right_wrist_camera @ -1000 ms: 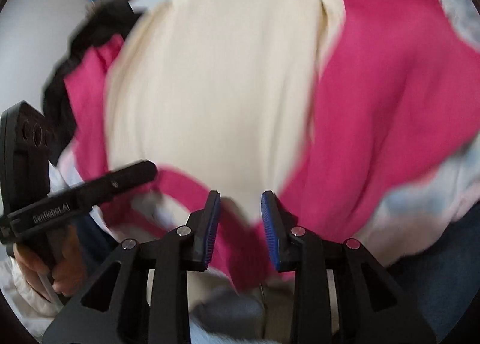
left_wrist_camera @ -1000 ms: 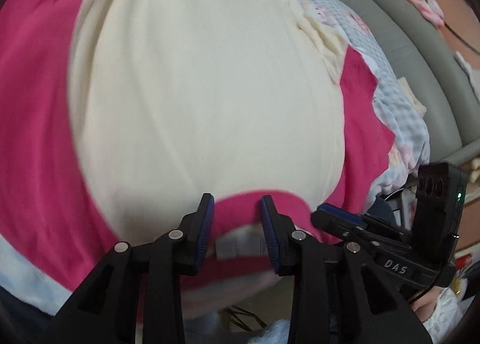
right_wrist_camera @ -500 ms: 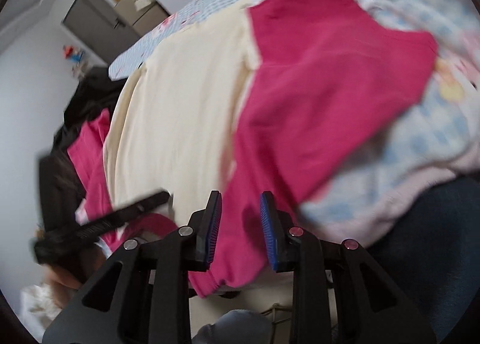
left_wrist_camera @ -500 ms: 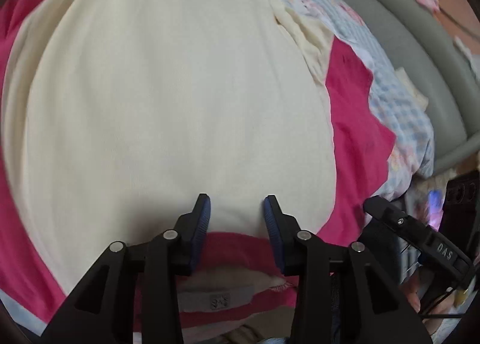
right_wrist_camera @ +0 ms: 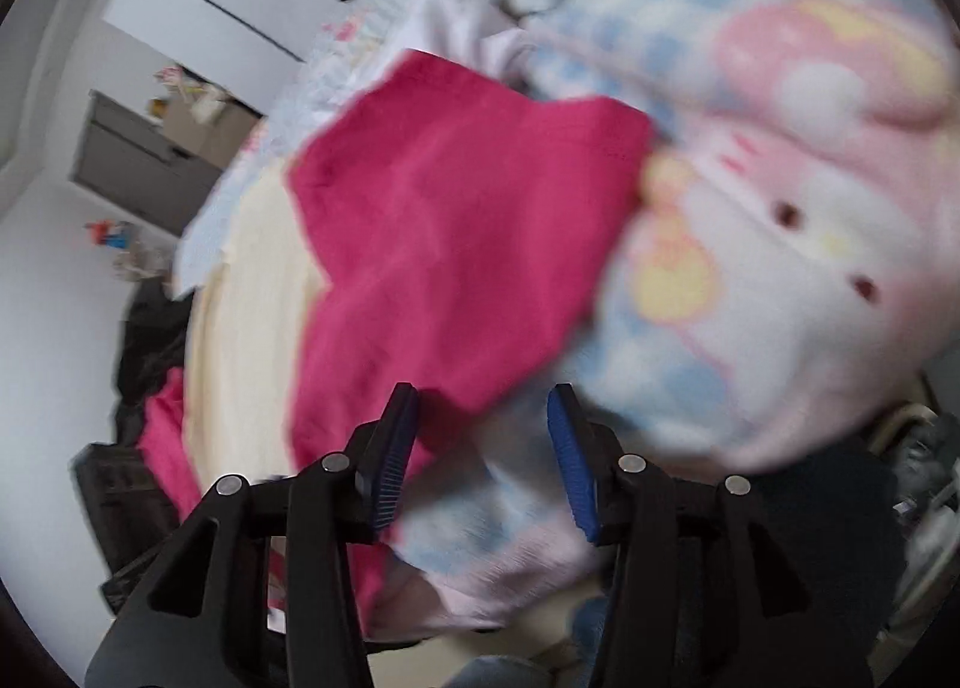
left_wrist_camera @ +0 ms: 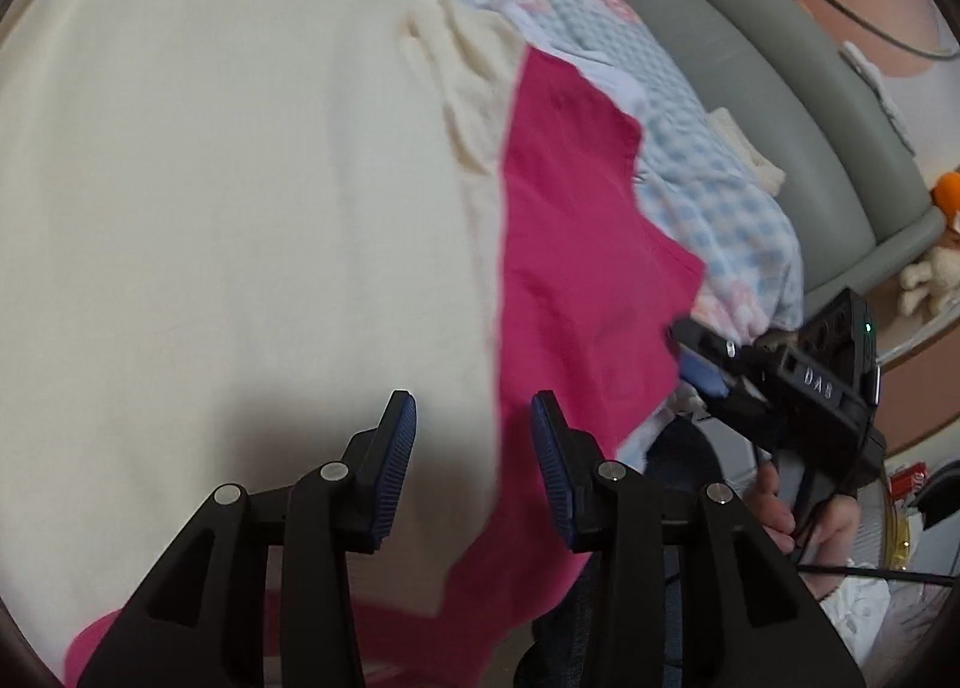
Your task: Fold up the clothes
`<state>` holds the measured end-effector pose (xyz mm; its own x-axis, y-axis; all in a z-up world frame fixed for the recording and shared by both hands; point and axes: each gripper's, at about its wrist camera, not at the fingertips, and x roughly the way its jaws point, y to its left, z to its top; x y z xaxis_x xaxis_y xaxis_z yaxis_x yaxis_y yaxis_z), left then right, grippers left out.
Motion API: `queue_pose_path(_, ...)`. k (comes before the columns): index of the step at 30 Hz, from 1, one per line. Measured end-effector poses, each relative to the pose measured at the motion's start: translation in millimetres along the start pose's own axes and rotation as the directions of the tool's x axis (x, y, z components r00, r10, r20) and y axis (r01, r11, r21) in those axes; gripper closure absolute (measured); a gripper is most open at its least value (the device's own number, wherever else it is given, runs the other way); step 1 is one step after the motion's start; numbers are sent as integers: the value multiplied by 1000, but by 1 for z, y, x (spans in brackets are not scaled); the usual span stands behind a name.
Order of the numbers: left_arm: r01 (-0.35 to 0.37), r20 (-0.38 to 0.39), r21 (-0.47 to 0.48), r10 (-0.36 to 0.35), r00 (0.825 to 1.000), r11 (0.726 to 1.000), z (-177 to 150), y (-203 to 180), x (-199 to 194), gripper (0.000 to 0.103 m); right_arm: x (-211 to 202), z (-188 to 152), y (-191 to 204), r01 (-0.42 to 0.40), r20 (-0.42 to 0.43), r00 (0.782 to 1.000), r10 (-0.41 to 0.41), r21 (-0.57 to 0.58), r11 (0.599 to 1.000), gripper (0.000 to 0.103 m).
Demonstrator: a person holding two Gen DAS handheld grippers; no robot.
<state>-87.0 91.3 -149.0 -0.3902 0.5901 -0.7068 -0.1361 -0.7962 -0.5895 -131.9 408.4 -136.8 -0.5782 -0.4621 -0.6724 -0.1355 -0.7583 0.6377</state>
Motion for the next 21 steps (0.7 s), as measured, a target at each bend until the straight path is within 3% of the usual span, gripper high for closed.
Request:
queue_pose_path(2, 11, -18, 4, -11, 1000, 1000, 0, -2, 7, 61, 7, 6, -2, -38, 31, 999, 37, 28, 999, 56)
queue_pose_path(5, 27, -45, 8, -26, 999, 1000, 1, -6, 17, 61, 7, 12, 4, -42, 70, 997, 39, 29, 999, 99)
queue_pose_path(13, 39, -65, 20, -38, 997, 999, -8, -13, 27, 59, -28, 31, 50, 30, 200, 980, -1, -139, 990, 100)
queue_pose_path(17, 38, -80, 28, -35, 996, 999, -10, -20, 34, 55, -48, 32, 42, 52, 196, 980, -21, -150, 987, 100)
queue_pose_path(21, -17, -100, 102, 27, 995, 995, -13, -33, 36, 55, -52, 33, 34, 91, 200, 978, -62, -137, 986, 100)
